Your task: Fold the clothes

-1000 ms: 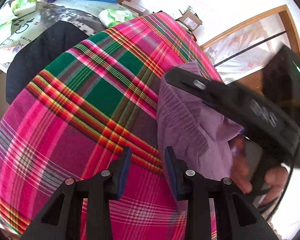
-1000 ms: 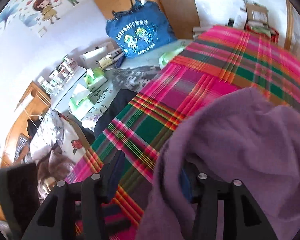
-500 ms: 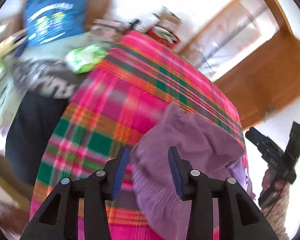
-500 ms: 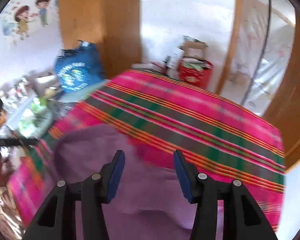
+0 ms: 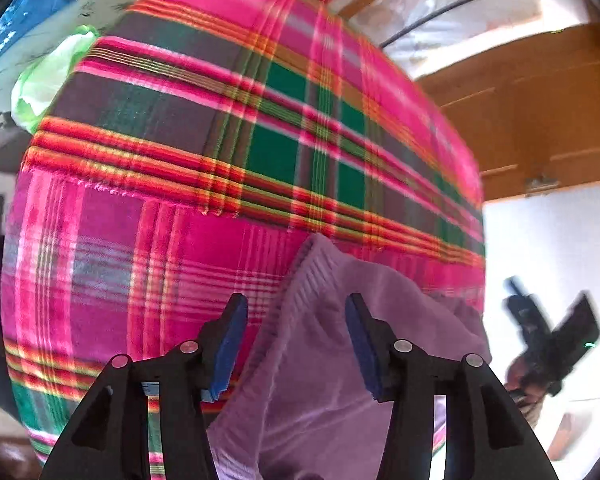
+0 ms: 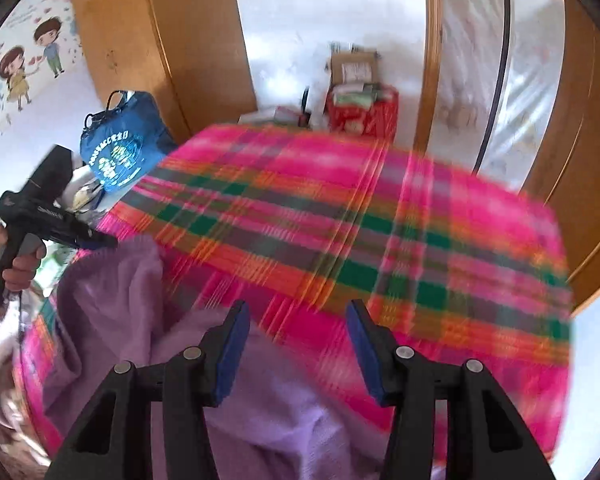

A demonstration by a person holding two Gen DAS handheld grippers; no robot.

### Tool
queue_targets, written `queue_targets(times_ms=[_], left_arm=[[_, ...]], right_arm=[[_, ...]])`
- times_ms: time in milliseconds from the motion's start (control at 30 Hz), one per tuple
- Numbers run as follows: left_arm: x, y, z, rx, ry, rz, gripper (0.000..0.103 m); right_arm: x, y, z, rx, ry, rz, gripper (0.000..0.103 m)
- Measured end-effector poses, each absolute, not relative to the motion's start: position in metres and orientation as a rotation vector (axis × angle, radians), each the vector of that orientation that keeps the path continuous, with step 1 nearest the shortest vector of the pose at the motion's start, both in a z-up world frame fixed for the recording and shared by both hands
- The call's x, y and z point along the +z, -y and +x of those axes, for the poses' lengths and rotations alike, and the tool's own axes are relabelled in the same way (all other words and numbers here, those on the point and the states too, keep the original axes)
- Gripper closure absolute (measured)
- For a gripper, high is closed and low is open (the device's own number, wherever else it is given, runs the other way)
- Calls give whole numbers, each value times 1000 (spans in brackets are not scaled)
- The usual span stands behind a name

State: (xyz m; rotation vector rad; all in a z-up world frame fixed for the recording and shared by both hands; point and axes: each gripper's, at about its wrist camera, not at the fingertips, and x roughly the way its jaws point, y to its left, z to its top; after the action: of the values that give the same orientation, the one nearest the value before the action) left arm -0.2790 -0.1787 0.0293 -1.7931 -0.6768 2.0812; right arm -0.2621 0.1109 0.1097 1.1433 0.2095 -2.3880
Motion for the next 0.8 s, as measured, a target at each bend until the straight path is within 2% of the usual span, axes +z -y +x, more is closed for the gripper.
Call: queue_targets(times_ms=[133,200,333,467,633,733,767,800], left_arm=[[22,174,-284,2080,660,-1838,50],[17,171,-285,2058,655,-1863,50],[23,171,-284,2065,659,-1853,48],[26,169,-282,2049,654,-1867,48],[30,170,-282,2029,678,-1870,48],[32,172,-282,2019,676,-1885,50],[32,173,-282,2013,686,-1885,53],[32,174,-282,2006,699,-1883,60]], right_arm=[[146,-107,-263,-2358,-183,1019,51],[143,-106,-263,-2298,-186,1026,51],[99,-111,-267,-2234,-220,1213,51],[66,-128,-270,-2180,-96,1340,51],[55,-141,-271,-2126,-2,1362,52],[50,-138,-272,-2102,-1,1372,59],[47,-136,-274,-2091,7,1379,64],[46,-134,-273,-2089,3,1382,68]])
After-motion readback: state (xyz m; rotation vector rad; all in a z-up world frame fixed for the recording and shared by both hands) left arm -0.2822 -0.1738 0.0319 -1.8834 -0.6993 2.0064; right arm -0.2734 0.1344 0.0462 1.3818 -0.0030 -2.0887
